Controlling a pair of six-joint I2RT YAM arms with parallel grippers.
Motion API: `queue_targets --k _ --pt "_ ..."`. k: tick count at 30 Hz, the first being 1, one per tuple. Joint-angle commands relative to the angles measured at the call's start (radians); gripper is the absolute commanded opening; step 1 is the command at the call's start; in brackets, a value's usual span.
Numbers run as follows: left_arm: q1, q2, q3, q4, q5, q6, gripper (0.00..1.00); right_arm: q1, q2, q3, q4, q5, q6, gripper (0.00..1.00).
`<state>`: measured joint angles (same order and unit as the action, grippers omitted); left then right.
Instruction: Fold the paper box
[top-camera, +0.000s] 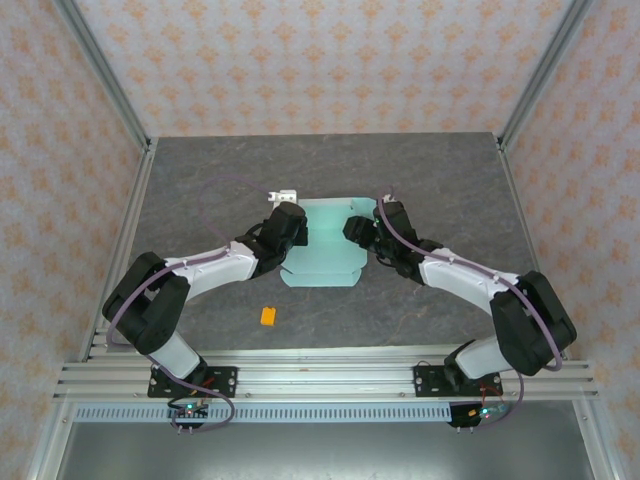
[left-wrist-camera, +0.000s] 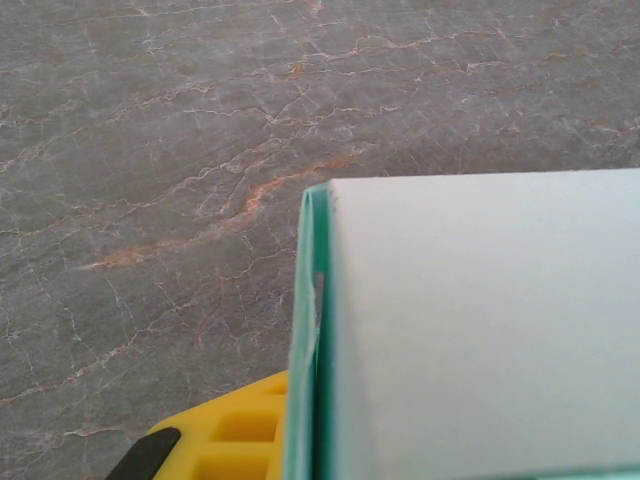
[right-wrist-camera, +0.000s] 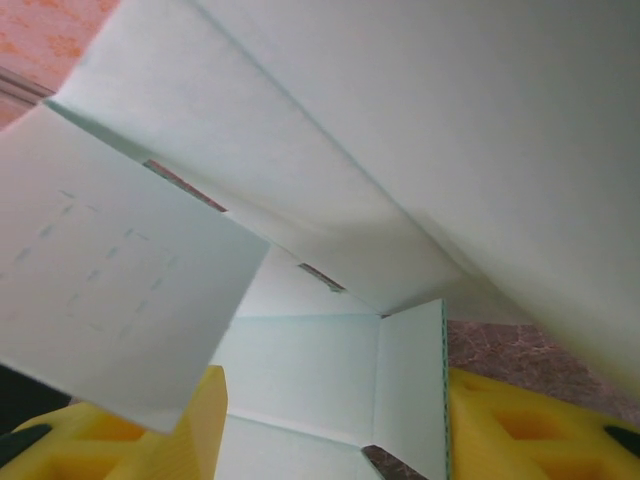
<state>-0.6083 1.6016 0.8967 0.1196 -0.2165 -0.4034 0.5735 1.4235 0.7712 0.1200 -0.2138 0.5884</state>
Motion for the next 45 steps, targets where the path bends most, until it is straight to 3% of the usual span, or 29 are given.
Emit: queue_targets --k 1,26,33,45 --pt "0.001 0.0 0.02 0.005 0.005 -0.018 0.0 0.018 -0.018 0.0 0.032 -0.027 -0.031 0.53" --pt "-0.009 0.018 0.025 0.009 0.009 -0.017 0.0 0.072 0.111 0.058 0.05 -0.146 -0.055 0.39" --pt "-0.003 0.02 0.015 0.015 -0.016 -0.021 0.0 0.037 -0.009 0.08 -0.118 -0.078 -0.168 0.43" --pt "0.046 -0.008 0.02 -0.002 0.025 -0.021 0.0 -0.103 -0.234 0.212 -0.555 -0.214 -0.439 0.56"
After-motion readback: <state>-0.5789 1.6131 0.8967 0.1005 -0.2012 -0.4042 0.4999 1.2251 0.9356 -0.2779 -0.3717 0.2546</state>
